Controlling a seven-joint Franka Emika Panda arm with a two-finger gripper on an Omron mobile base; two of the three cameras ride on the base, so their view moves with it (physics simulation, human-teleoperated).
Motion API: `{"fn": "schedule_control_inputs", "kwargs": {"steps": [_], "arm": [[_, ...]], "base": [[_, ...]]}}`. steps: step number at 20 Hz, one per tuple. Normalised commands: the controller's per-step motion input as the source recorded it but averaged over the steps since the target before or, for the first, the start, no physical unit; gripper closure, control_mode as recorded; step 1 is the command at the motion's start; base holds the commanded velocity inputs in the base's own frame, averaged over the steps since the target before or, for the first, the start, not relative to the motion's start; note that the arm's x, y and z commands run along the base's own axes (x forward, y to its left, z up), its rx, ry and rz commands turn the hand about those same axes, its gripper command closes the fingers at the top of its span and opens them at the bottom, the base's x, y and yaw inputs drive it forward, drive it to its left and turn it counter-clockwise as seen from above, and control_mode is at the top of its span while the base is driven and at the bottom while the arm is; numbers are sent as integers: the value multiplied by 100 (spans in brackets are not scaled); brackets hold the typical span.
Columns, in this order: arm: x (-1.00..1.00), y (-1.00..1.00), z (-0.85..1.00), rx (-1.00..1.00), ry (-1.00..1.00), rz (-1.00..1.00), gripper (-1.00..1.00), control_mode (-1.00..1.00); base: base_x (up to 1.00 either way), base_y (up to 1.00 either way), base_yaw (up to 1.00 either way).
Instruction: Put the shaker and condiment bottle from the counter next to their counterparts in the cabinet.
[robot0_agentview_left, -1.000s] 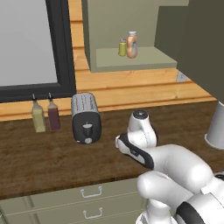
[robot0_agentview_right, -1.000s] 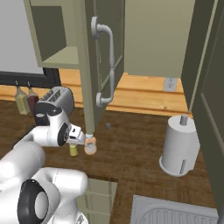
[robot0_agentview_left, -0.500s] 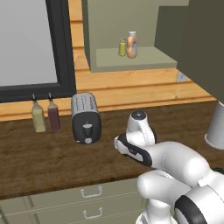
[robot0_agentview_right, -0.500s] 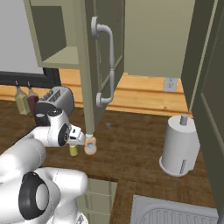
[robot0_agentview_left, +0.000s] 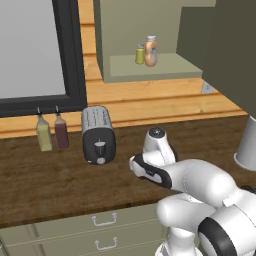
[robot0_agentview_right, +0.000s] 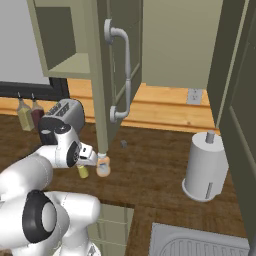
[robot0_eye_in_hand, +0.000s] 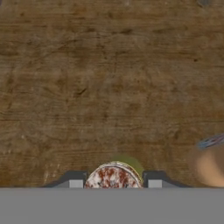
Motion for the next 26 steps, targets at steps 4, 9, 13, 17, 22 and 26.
{"fn": "schedule_control_inputs", "kwargs": {"steps": [4,9,13,17,22,26], "arm": [[0,0,-13,0,-4,0,100,-100],[0,0,-13,0,-4,0,100,-100],[-1,0,-2,1,-8,0,100,-100],[0,0,1,8,-2,0,100,-100],[0,0,8,8,0,-2,100,-100],[0,0,17,6,0,-3,100,-100]], "base": [[0,0,0],[0,0,0],[0,0,0],[0,0,0],[0,0,0],[0,0,0]]}}
